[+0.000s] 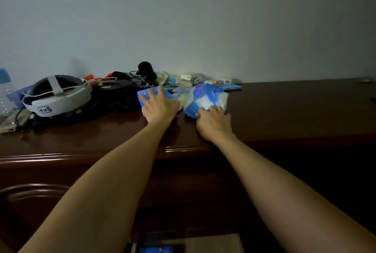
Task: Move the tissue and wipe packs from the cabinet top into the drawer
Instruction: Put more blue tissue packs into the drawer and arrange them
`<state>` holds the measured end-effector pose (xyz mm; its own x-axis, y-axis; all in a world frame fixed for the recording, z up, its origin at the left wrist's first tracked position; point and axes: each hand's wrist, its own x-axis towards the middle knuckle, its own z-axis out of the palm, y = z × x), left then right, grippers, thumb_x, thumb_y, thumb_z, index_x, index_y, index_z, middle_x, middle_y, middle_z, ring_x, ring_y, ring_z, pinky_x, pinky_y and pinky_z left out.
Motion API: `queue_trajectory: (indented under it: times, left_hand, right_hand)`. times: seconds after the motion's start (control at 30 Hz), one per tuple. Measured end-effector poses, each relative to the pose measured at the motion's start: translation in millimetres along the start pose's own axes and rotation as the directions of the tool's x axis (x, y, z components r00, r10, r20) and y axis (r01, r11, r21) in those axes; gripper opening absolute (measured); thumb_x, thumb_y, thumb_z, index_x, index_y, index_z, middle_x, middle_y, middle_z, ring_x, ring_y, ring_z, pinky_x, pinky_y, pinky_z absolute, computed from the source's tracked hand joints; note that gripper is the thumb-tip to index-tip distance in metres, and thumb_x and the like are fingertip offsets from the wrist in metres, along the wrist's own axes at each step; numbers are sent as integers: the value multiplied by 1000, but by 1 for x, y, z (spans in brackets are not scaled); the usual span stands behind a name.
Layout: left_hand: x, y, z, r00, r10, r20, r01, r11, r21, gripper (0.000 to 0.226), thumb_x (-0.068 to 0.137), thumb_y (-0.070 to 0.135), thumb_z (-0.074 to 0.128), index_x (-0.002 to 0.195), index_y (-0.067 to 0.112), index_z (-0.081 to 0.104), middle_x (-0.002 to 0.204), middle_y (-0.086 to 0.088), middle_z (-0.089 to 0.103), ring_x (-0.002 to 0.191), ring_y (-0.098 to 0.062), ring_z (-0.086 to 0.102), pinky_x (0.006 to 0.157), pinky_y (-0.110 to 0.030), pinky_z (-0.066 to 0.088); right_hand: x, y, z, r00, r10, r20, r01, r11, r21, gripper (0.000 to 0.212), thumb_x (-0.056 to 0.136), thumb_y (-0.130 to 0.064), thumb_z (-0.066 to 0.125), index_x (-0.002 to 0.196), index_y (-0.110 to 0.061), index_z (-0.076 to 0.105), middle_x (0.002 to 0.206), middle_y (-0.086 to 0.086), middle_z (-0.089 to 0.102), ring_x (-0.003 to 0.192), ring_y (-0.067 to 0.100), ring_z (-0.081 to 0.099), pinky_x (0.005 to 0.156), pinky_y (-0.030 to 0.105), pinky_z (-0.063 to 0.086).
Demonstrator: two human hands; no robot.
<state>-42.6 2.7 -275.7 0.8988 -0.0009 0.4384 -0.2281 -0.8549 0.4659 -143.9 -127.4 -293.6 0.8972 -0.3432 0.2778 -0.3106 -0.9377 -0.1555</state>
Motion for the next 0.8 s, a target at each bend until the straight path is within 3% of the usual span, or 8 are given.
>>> queue_trajectory:
  times: [0.1,0.27,0.37,0.47,0.53,0.67,0.73,0.8]
  left_hand:
    - [-25,-14,-14,997,71,-17,-72,997,-9,77,75,79,49,137,32,44,144,-4,40,136,-34,34,86,-47,43]
    - [-90,-25,-51,984,161,-83,-161,987,-3,75,73,67,47,142,39,50,145,3,43,135,-25,40,87,-44,48]
    - [-139,-25,-71,965,185,-185,-207,972,-109,72,75,69,41,140,39,53,144,8,45,135,-19,43,77,-38,48]
    - [-192,-34,-80,935,199,-292,-269,937,-223,62,78,61,49,138,43,53,144,12,45,134,-13,45,69,-32,48]
    - [-229,-48,-78,895,249,-372,-363,890,-278,62,78,51,58,139,41,54,146,9,45,138,-13,44,68,-27,50]
    - [-297,-88,-55,839,363,-405,-494,820,-290,63,78,36,65,140,33,57,150,4,46,147,-17,36,78,-21,50]
    - [-328,-113,-37,868,381,-318,-471,834,-288,61,78,36,64,138,31,60,148,5,49,144,-15,41,73,-19,51]
    - [-359,-137,-16,920,360,-154,-390,879,-275,56,80,41,60,135,31,62,144,7,52,136,-12,49,71,-22,54]
  right_hand:
    - [-12,-1,-4,997,38,-68,-36,999,17,29,100,-35,44,122,-21,58,126,11,58,121,32,49,96,53,39]
    - [-49,-2,-8,971,65,-230,-40,993,113,23,96,-42,55,103,-23,67,99,2,67,103,26,59,84,43,43]
    - [-92,1,-4,906,29,-423,44,986,162,19,99,-33,55,95,-19,68,91,-1,68,97,24,61,77,39,41]
    - [-143,11,12,801,-8,-598,181,956,230,16,99,-29,57,91,-17,66,87,-2,66,89,22,62,78,39,45]
    - [-174,22,32,778,51,-626,222,910,350,16,99,-28,55,90,-18,62,84,-2,64,81,22,62,69,36,45]
    - [-235,54,96,901,168,-399,87,833,547,17,100,-29,52,84,-34,47,72,-16,49,64,5,51,57,24,30]
    - [-267,70,134,972,134,-190,-11,842,539,17,101,-32,51,85,-37,46,70,-16,52,63,3,54,53,23,33]
    - [-295,86,172,995,91,42,-100,901,422,13,101,-37,47,89,-35,49,79,-11,60,72,14,66,56,29,45]
